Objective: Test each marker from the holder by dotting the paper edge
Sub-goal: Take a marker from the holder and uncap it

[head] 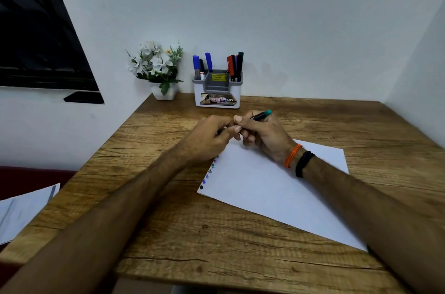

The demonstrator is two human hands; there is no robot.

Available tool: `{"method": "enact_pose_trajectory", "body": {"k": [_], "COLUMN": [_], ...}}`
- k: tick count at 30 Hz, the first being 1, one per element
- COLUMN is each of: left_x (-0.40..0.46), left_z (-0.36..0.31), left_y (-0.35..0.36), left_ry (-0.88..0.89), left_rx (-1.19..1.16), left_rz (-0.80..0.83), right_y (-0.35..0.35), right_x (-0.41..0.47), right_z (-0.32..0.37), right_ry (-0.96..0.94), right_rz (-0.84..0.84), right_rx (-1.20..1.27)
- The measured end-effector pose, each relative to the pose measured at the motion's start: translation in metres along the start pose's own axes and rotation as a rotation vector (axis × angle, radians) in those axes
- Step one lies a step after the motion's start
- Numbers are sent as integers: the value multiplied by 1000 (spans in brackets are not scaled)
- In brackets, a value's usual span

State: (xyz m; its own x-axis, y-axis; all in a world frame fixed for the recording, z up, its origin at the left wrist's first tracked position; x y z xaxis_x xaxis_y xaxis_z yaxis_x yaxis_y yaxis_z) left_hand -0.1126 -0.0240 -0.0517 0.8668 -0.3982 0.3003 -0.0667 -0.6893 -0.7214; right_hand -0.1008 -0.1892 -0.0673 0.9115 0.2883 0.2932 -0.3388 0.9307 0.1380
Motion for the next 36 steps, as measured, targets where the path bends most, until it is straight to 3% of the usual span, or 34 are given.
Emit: {"method": "enact_pose_trajectory", "body": {"k": [9, 16, 22, 28, 32, 36], "left_x": [-2, 0, 1, 1, 3, 5], "left_z": [6, 24, 32, 34, 33, 35], "left_y": [1, -21, -18, -15, -15, -15], "left_ry": [3, -227, -246, -240, -248, -268], "left_rx": [-105, 14, 41, 92, 105, 91], "left_rz": [17, 58, 54, 50, 53, 64], "right_y": [-7, -11, -10, -3, -3, -7], "right_x": [1, -1, 1, 9, 12, 7], "right_z": [0, 5, 2, 9, 7, -2], "right_ry": [-48, 75, -74, 106, 106, 72], "right_rz": [-24, -2, -29, 139, 210, 174], "right_rx": [-26, 5, -245, -255, -327, -371]}}
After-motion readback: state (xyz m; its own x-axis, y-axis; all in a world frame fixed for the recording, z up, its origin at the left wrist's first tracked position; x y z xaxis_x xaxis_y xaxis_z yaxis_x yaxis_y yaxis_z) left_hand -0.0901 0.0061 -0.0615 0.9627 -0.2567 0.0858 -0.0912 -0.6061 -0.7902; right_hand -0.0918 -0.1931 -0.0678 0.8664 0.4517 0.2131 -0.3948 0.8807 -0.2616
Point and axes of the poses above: each hand's wrist, its own x-axis towards the middle knuckle, its own y-axis out of the palm, z = x × y, the point moved 1 cm from there along x, towards the middle knuckle, and after that the axes turned 4 degrees about -y, right-handed, at the moved point
